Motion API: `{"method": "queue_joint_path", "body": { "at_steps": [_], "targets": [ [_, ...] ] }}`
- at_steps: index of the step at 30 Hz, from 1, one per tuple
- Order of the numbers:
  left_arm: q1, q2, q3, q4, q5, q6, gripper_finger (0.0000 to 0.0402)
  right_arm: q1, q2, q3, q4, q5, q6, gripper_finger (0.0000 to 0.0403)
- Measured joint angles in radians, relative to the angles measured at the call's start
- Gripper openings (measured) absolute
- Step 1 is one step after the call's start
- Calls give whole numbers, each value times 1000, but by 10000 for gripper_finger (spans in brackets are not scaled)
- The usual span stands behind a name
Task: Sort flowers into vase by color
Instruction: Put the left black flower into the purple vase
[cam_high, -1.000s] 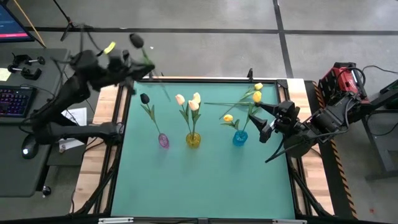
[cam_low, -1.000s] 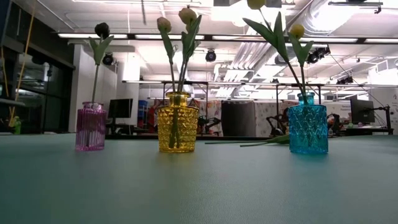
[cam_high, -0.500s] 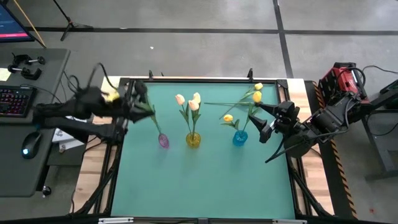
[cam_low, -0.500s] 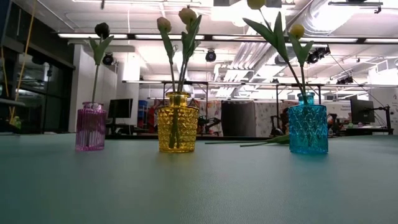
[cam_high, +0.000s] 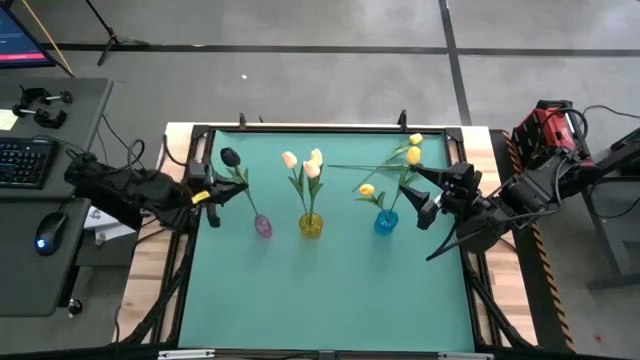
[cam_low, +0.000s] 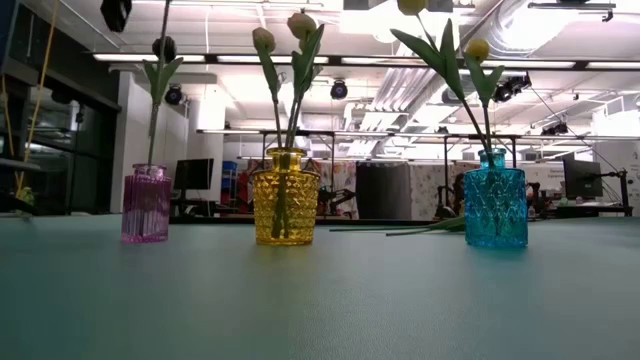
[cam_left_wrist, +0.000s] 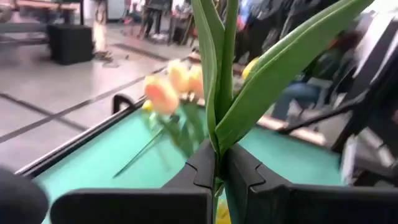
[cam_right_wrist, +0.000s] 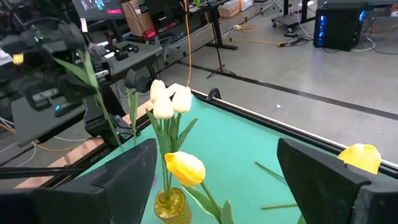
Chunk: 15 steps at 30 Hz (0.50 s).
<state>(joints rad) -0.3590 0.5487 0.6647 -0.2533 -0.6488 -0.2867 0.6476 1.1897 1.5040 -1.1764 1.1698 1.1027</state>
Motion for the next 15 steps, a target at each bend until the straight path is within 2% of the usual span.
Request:
{"method": "queue_joint_path", "body": {
  "at_steps": [5, 11, 15],
  "targets": [
    [-12, 1, 0, -89, -16, -34, 0, 0, 0, 0, 15, 0, -1, 321],
    [-12, 1, 0, -84, -37, -34, 0, 0, 0, 0, 15, 0, 0, 321],
    [-12, 2, -61, 36, -44, -25, 0, 0, 0, 0, 15, 0, 0, 321]
  ]
}}
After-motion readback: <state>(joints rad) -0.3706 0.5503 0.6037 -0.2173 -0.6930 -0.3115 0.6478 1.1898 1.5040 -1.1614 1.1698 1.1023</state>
